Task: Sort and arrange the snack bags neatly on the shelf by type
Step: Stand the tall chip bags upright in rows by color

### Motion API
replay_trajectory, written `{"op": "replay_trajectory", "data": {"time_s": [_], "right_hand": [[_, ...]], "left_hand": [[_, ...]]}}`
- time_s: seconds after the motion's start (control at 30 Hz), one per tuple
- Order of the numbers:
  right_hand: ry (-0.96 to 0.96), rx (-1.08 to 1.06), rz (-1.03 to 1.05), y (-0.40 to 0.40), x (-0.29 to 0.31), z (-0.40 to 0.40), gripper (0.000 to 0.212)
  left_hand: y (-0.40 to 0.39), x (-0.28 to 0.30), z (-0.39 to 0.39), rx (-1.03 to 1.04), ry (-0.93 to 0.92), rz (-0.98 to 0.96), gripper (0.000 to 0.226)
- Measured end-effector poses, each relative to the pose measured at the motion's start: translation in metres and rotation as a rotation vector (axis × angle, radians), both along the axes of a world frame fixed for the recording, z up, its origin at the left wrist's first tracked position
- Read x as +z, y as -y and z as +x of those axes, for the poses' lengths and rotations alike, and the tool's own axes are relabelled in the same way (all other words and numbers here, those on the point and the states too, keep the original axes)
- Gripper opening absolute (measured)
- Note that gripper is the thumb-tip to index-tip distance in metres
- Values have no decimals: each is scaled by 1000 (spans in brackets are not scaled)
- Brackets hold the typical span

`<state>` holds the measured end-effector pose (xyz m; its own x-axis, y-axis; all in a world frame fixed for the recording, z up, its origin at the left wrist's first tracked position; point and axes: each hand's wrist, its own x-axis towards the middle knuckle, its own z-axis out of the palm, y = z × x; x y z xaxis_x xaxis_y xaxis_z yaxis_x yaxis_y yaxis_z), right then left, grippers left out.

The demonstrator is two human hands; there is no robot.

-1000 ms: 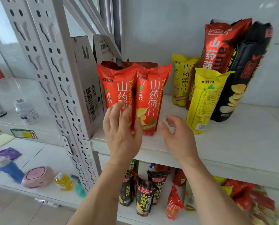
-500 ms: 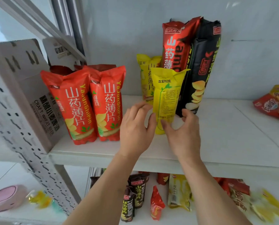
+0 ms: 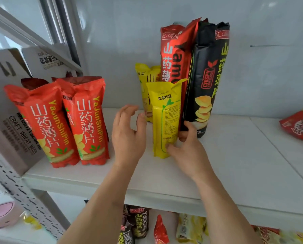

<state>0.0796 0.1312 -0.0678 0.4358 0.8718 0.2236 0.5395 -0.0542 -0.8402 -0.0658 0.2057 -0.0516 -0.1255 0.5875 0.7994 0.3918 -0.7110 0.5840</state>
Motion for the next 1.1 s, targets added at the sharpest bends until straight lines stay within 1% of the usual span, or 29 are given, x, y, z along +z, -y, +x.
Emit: {"op": "replay_trajectory", "data": {"time_s": [0.07, 0.17, 0.23, 0.27, 0.33, 0.43, 0.57, 0.63, 0.73, 0.8, 0.87, 0.9, 1.0, 1.1], "right_hand": [[-6, 30, -15, 2, -1, 6, 88], [-32, 32, 19, -4, -1, 1, 106], [16, -8, 34, -10, -1, -7, 116], [43, -39, 36, -13, -1, -10, 117], [72, -76, 40, -18, -3, -11, 114], [61, -54, 45, -20, -5, -4, 104], [-7, 53, -5, -13, 4, 11, 92], [-38, 131, -51, -6, 9, 21, 89], [-98, 216, -99, -1, 12, 26, 95], [-97, 190, -61, -4, 10, 20, 107], [-37, 81, -19, -10, 7, 11, 120], [-16, 28, -2, -12, 5, 9, 122], [-28, -41, 41, -16, 1, 8, 111], [-55, -9, 12, -13, 1, 12, 101]], "left_hand": [[-3, 4, 7, -16, 54, -68, 29], [-10, 10, 16, -38, 104, -116, 30], [-16, 13, 19, -47, 116, -138, 28], [-20, 14, 20, -53, 128, -161, 27], [-28, 16, 21, -67, 163, -220, 25], [-38, 20, 25, -97, 223, -298, 23], [-56, 21, 32, -164, 311, -394, 21], [-64, 20, 36, -183, 345, -420, 21], [-75, 17, 41, -211, 359, -450, 14], [-82, 15, 43, -200, 373, -461, 14], [-90, 13, 43, -189, 386, -480, 19], [-94, 13, 43, -186, 390, -496, 24], [-108, 13, 44, -197, 385, -578, 42], [-123, 9, 49, -238, 372, -625, 57]]}}
